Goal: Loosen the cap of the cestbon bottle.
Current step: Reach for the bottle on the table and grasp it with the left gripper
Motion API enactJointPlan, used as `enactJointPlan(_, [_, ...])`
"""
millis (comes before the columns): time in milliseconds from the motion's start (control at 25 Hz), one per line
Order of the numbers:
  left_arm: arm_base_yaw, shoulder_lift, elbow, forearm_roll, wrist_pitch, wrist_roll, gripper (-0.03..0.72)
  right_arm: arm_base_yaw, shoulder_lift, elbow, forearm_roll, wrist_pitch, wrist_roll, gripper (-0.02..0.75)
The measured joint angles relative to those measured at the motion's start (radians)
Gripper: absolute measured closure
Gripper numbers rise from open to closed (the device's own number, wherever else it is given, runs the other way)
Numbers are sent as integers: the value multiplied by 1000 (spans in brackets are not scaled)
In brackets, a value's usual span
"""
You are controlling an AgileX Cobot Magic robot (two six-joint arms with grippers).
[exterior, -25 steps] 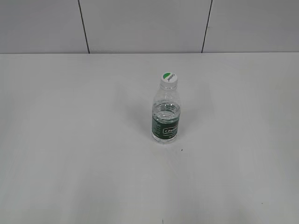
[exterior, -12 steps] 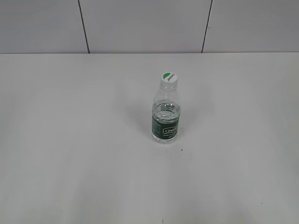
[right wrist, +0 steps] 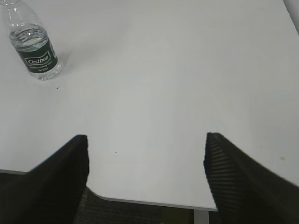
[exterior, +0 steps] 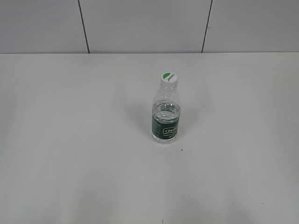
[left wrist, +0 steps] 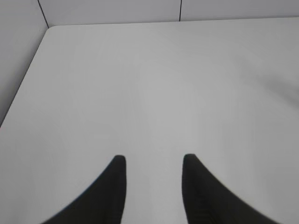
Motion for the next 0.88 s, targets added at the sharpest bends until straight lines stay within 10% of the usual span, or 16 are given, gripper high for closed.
enactJointPlan(720, [0, 0, 0, 0, 0, 0, 442, 0, 0, 0, 0, 0, 0, 151])
enactJointPlan(880, [0, 13, 0, 0, 0, 0, 348, 0, 0, 0, 0, 0, 0, 151])
